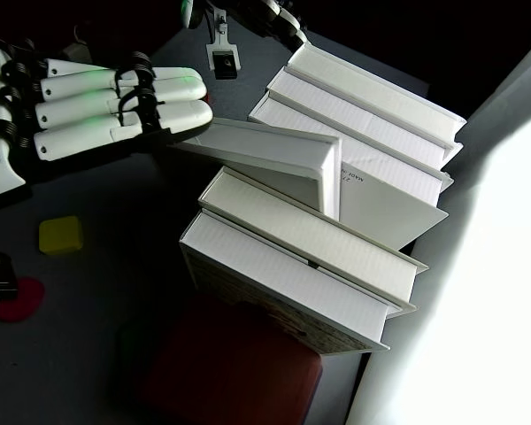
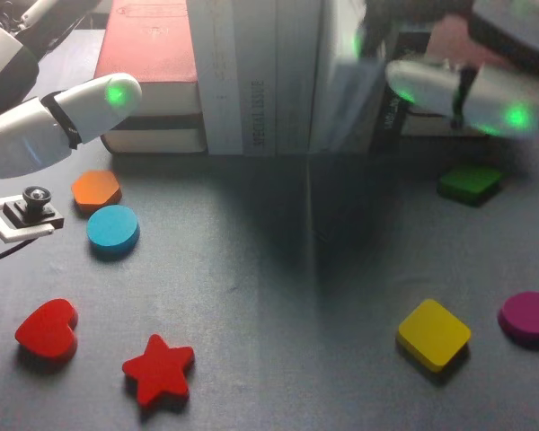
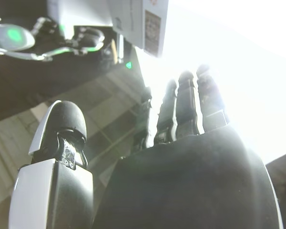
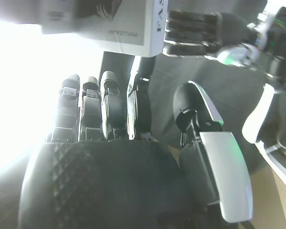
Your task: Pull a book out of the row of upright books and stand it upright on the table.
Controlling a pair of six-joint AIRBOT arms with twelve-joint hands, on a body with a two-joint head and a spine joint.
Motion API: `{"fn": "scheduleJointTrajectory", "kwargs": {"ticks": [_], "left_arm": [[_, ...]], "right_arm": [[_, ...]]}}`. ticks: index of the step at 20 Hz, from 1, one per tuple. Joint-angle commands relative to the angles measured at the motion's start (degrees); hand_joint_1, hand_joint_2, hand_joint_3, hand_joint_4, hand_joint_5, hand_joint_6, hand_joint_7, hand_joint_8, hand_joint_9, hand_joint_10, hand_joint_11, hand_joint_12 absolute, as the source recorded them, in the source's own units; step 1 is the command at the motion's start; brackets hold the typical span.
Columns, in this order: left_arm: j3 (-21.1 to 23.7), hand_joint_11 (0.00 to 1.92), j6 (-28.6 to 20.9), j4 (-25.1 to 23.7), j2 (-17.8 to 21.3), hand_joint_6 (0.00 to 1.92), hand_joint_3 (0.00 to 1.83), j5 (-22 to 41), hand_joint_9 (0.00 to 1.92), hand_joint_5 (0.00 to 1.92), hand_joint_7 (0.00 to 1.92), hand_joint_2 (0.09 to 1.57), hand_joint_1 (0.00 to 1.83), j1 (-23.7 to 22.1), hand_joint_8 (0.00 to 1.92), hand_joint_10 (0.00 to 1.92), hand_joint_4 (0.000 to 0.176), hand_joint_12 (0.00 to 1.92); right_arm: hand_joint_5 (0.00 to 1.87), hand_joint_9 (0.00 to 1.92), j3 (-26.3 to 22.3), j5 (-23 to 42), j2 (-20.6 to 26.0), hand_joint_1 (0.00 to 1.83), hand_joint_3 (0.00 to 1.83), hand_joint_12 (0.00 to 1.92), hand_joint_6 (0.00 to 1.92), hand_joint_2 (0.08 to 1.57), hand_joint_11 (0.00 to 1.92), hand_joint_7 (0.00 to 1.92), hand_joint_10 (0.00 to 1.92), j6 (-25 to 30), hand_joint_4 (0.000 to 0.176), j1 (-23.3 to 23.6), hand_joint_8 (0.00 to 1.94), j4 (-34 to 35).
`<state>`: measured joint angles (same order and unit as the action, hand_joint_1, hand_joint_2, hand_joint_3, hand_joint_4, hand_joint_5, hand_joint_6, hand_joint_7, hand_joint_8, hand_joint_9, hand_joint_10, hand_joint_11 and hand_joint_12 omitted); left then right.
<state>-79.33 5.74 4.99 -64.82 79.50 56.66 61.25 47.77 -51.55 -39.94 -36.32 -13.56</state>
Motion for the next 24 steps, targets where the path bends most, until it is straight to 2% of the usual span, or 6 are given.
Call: {"fn": "scheduleJointTrajectory", "kwargs": {"ticks": [1,10,14,16,21,24], "left_arm": [[0.2,0.0,-0.5,1.4,0.2,0.0,0.0,7.3,0.0,0.05,0.0,1.3,0.34,-0.3,0.0,0.0,0.074,0.0],[0.2,0.0,-0.5,1.7,0.2,0.0,0.0,7.4,0.0,0.05,0.0,1.31,0.36,-0.1,0.0,0.0,0.057,0.3],[0.2,0.0,-0.5,1.9,0.1,0.0,0.0,7.4,0.0,0.08,0.0,1.32,0.36,0.1,0.0,0.0,0.027,0.05],[0.1,0.0,-0.5,2.1,0.1,0.0,0.0,7.4,0.0,0.09,0.0,1.32,0.37,0.2,0.0,0.0,0.025,0.1],[0.0,0.0,-0.5,2.3,0.1,0.0,0.0,7.4,0.0,0.06,0.0,1.33,0.34,0.4,0.0,0.0,0.017,0.0],[0.0,0.01,-0.5,2.6,0.1,0.0,0.0,7.7,0.0,0.07,0.0,1.32,0.33,0.6,0.0,0.0,0.04,0.01]], "right_arm": [[0.61,0.0,-0.5,7.3,0.3,0.32,0.01,0.0,0.83,1.43,0.0,0.14,0.0,0.4,0.0,-0.4,0.0,1.1],[0.24,0.0,-0.9,12.4,0.8,0.14,0.0,0.0,0.35,1.48,0.0,0.07,0.0,3.5,0.0,-3.5,0.0,0.3],[0.0,0.0,-1.4,12.7,3.0,0.91,0.0,0.0,0.0,1.25,0.0,0.0,0.0,4.6,0.152,-1.8,0.0,-2.9],[0.0,0.0,-1.5,10.5,4.0,1.04,0.0,0.0,0.0,1.16,0.0,0.0,0.0,5.0,0.175,0.1,0.0,-5.6],[0.0,0.0,-1.3,-2.4,3.7,1.34,0.0,0.38,0.0,1.12,0.0,0.0,0.0,8.5,0.109,10.9,0.0,-19.9],[0.0,0.0,-1.3,-11.0,1.7,1.26,0.0,0.01,0.0,1.19,0.0,0.0,0.0,10.1,0.157,17.8,0.0,-29.7]]}}
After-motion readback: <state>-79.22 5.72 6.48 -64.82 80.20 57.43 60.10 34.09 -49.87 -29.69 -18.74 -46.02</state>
